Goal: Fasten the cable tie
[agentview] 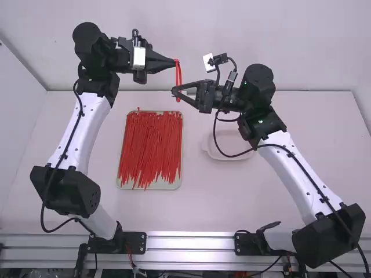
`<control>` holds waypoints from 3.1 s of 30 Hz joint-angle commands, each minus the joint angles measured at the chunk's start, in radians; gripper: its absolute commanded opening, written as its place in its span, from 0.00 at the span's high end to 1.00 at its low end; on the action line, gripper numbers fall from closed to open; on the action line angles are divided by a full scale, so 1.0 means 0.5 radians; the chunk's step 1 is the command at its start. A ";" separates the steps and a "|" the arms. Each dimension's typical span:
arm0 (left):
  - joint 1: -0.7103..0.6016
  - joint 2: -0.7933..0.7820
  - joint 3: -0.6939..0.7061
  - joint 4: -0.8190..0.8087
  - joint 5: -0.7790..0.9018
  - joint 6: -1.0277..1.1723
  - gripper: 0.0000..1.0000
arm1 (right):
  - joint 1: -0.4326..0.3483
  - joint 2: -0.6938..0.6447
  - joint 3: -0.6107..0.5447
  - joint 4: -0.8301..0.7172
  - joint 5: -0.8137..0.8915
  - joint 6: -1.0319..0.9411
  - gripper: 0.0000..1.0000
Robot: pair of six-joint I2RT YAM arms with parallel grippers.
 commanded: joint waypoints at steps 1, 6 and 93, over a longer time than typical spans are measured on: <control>-0.009 -0.008 -0.002 0.007 0.013 0.014 0.98 | 0.009 -0.025 -0.013 0.014 0.006 -0.002 1.00; -0.011 -0.008 -0.002 -0.069 0.011 0.087 0.98 | 0.009 -0.025 -0.013 0.066 0.030 0.002 1.00; -0.178 -0.008 -0.002 -0.389 0.087 0.320 0.99 | -0.181 -0.025 -0.011 0.335 0.282 0.102 1.00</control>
